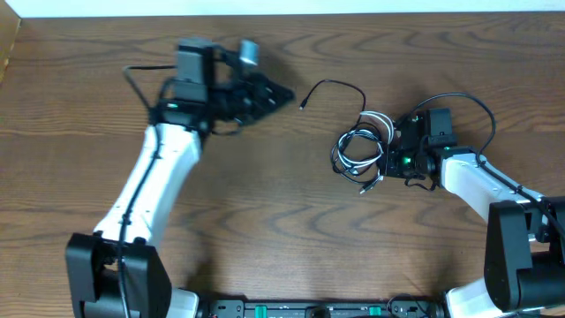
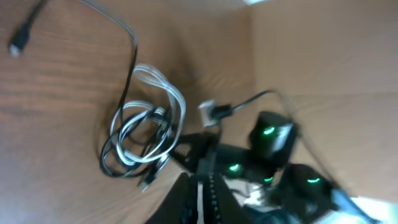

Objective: Untangle cables

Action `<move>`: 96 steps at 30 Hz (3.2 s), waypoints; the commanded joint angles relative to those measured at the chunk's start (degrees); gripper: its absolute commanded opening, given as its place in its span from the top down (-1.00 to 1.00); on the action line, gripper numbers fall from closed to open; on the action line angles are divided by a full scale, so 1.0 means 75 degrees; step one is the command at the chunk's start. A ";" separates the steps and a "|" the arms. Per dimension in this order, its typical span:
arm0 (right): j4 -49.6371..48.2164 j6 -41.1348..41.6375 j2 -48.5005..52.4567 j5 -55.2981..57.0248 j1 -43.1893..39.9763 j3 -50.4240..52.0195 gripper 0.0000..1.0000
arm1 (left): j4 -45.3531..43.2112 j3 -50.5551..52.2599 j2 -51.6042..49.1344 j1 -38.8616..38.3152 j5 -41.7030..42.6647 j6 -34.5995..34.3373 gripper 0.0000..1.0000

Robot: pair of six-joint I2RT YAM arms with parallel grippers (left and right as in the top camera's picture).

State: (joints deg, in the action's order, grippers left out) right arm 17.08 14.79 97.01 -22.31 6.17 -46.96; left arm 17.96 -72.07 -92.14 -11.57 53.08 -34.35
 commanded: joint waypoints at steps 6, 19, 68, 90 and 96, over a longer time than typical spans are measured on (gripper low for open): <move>0.0003 -0.0274 -0.0032 -0.0300 -0.0026 0.0017 0.98 | 0.0405 -0.0055 -0.0729 -0.1189 -0.2177 0.0778 0.35; 0.0017 -0.0358 -0.0032 -0.0294 -0.0026 0.0017 0.98 | -0.0740 -0.0055 -0.2693 -0.1478 -0.1207 0.0659 0.25; 0.0618 0.0816 -0.0032 0.1673 -0.0026 0.0020 0.98 | 0.1384 -0.0073 0.0376 -0.2559 -0.4695 0.0527 0.85; 0.0959 -0.0434 -0.1000 -0.0254 -0.0230 -0.0347 -0.08 | 0.0533 -0.0073 -0.0137 -0.3115 -0.4602 0.1268 0.23; 0.1294 -0.0408 -0.1988 -0.0251 -0.0769 -0.0361 -0.11 | -0.0102 -0.0073 -0.1177 -0.3494 -0.4613 0.1268 -0.02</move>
State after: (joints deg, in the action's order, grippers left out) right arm 26.17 12.34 85.47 -23.40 2.52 -48.58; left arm 18.50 -71.99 -97.89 -37.06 18.70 -25.58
